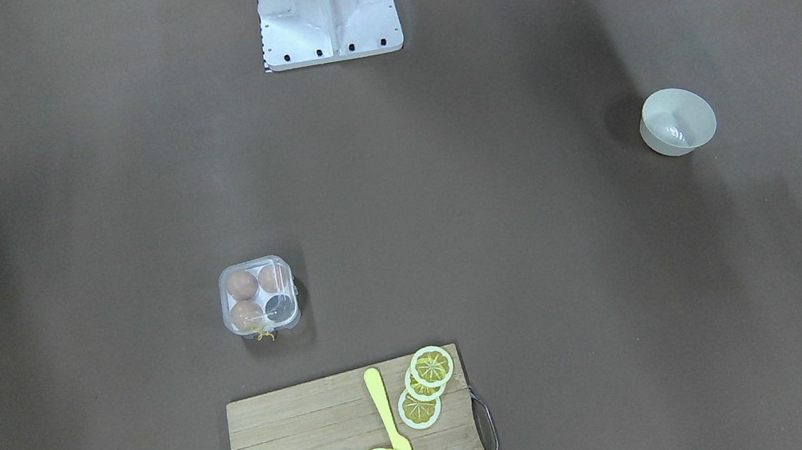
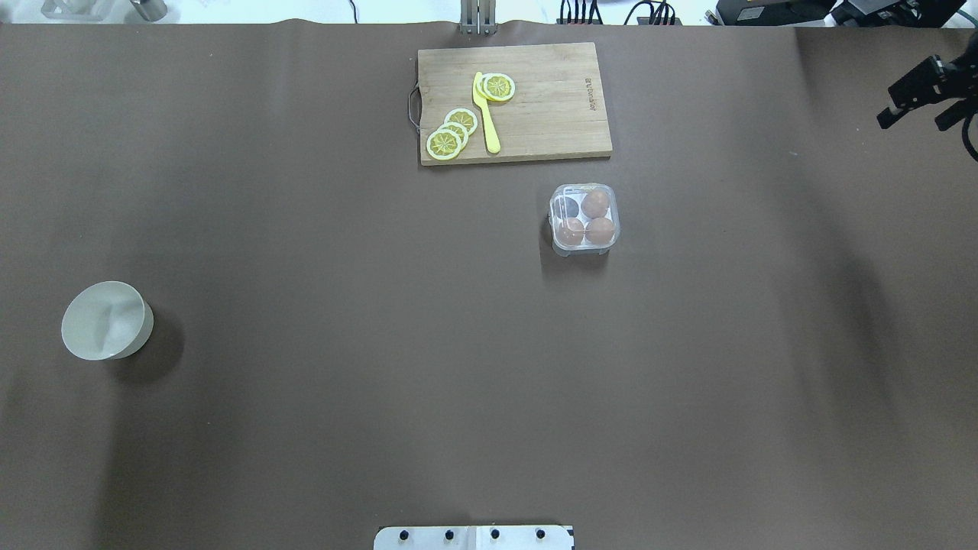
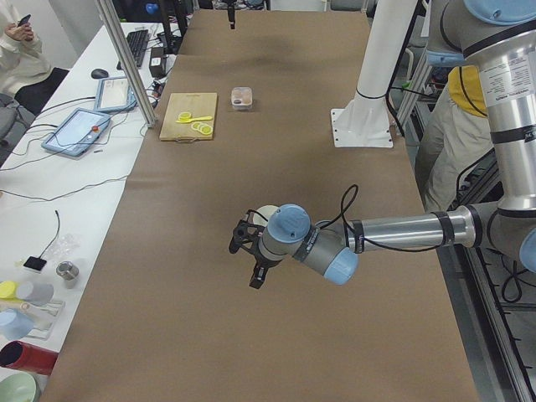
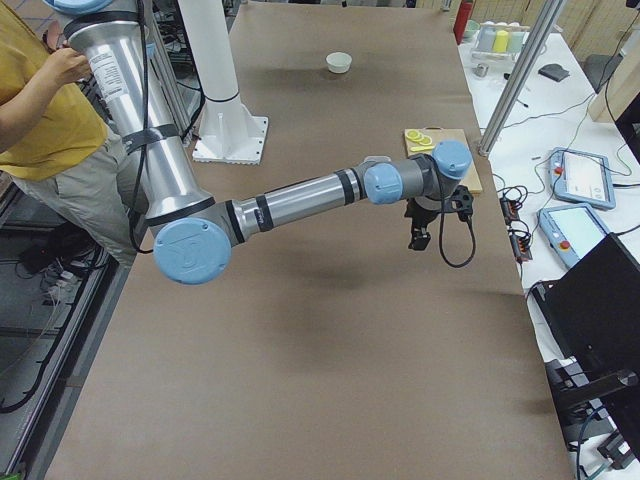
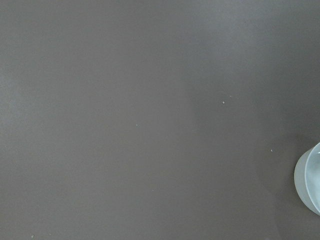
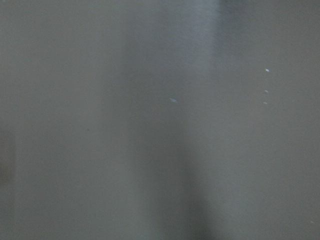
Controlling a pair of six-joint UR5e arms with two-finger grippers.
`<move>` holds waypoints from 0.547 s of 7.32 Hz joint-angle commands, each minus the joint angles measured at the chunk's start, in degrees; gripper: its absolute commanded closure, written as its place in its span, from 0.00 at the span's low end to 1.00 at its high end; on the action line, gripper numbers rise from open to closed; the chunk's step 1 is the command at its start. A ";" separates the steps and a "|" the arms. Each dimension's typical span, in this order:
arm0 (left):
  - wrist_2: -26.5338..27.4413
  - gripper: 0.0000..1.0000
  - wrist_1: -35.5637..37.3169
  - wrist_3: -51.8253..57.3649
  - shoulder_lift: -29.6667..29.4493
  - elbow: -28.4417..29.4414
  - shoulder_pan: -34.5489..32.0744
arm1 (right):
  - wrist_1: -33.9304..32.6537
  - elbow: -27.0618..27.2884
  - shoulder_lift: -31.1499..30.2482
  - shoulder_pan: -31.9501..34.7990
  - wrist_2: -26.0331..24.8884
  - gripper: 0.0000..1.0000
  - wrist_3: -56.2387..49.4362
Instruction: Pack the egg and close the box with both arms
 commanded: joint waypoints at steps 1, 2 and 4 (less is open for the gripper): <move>-0.12 0.03 5.15 0.06 -2.92 -0.02 0.00 | 0.06 1.16 -5.88 2.88 -5.33 0.00 -0.74; -0.12 0.03 5.25 0.06 -3.01 0.07 -0.09 | 0.23 1.16 -7.73 3.32 -6.49 0.01 -1.61; 0.15 0.03 5.16 0.06 -3.01 0.59 -0.18 | 0.67 2.46 -12.11 3.59 -7.56 0.00 -4.32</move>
